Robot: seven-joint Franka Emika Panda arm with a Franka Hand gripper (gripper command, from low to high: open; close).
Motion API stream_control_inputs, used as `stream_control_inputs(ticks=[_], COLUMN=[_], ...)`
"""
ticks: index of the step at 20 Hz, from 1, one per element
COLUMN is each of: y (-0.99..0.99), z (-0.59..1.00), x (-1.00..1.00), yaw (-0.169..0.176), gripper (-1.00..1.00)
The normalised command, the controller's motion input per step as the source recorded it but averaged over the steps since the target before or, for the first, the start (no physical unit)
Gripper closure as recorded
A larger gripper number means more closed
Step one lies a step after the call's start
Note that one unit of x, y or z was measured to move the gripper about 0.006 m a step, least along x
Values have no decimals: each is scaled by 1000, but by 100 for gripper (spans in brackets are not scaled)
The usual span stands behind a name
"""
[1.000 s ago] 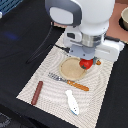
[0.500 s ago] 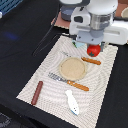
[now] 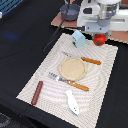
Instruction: Interact with the objects in diverse but meaningful ways.
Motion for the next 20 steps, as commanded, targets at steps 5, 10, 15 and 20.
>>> stream_control_inputs(ticks=[5,10,15,20], y=[-106,-446,-355,-227], z=[-133,-21,-71,-109], x=[0,161,123,25], yaw=[13,0,0,0], gripper=[100,100,100,100])
